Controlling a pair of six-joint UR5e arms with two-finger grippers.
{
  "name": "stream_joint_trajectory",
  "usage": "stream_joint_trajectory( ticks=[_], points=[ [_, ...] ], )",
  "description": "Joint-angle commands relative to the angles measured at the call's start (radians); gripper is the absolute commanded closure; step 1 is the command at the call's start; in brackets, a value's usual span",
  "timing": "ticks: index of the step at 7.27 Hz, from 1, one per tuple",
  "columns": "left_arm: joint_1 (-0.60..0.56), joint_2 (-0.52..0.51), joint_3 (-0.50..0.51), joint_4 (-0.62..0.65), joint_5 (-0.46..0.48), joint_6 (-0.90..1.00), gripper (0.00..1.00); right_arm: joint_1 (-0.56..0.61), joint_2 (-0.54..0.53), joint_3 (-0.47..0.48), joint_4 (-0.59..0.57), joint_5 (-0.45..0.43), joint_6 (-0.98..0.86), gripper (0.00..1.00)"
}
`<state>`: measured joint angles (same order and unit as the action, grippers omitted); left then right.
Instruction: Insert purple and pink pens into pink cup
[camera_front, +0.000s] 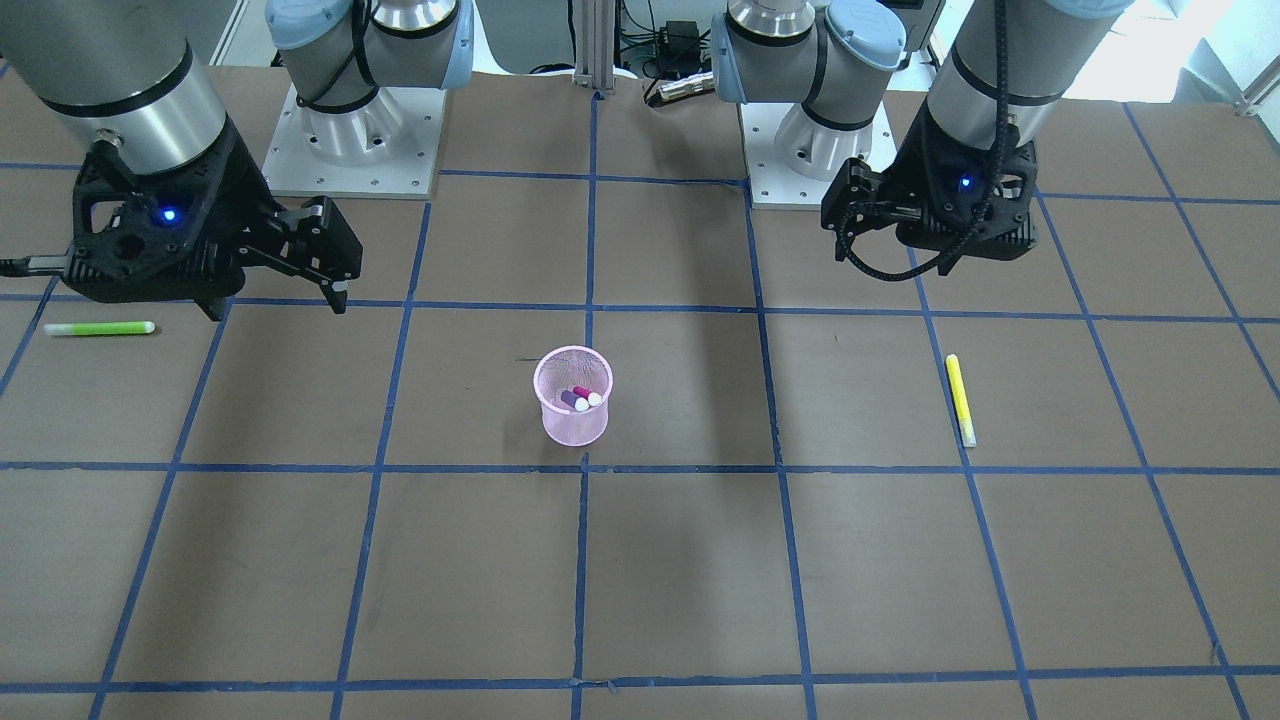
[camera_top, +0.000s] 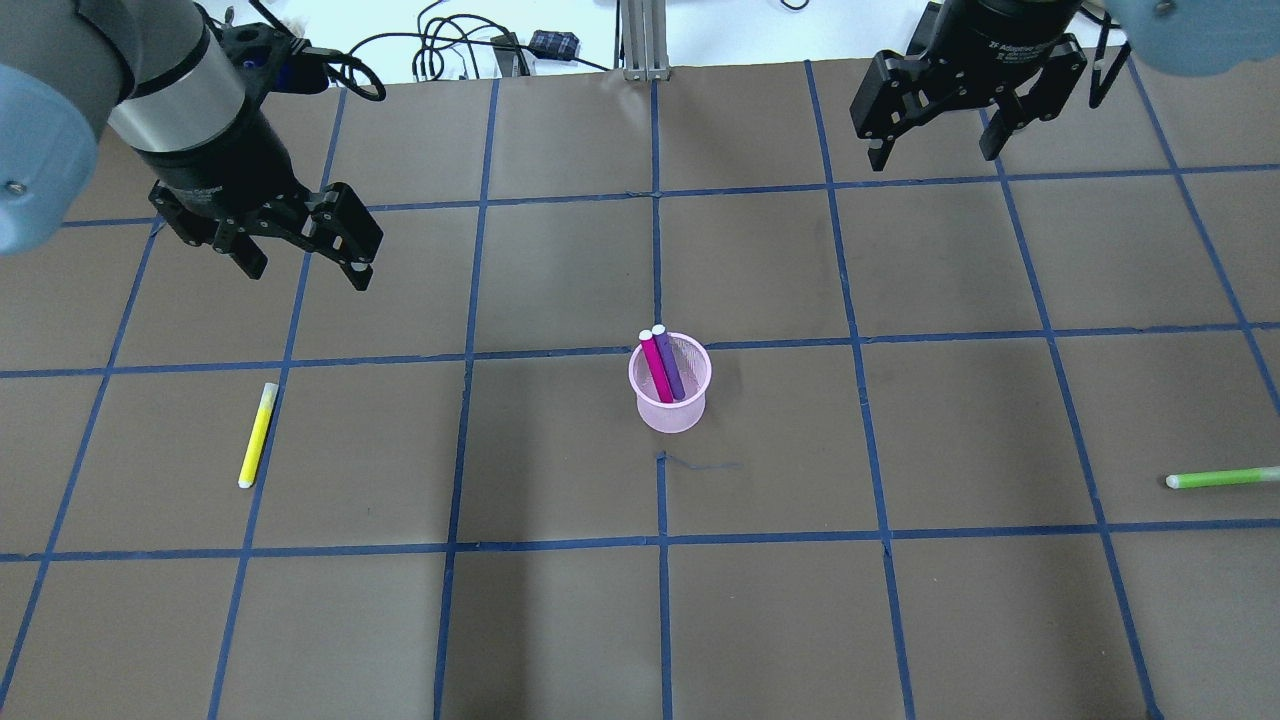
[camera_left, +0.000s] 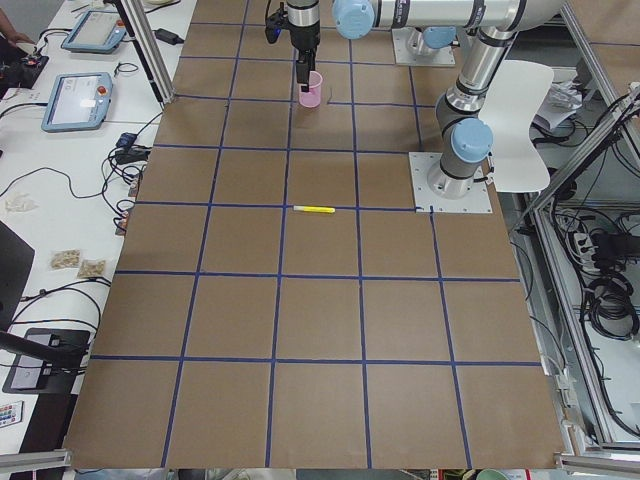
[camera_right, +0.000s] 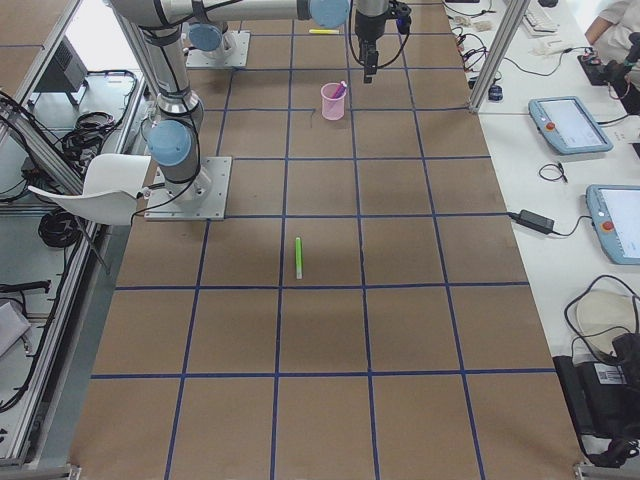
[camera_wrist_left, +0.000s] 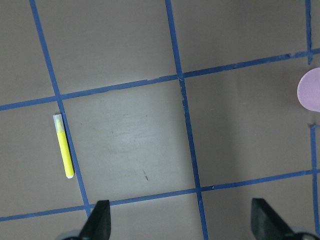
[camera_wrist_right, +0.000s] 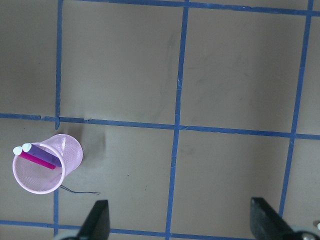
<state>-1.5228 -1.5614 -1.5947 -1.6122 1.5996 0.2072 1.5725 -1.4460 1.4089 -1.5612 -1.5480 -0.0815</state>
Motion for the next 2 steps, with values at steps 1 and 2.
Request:
stream_joint_trajectory(
  ticks=[1,2],
  points=[
    [0.001,0.001,-0.001,0.0,0.0,0.001,0.0,-0.003,-0.001,-0.007,0.05,0.0,-0.011,0.0],
    [0.001,0.001,-0.005,0.001,0.0,0.001,0.0,-0.005,0.001,-0.017,0.05,0.0,-0.012,0.0]
  ],
)
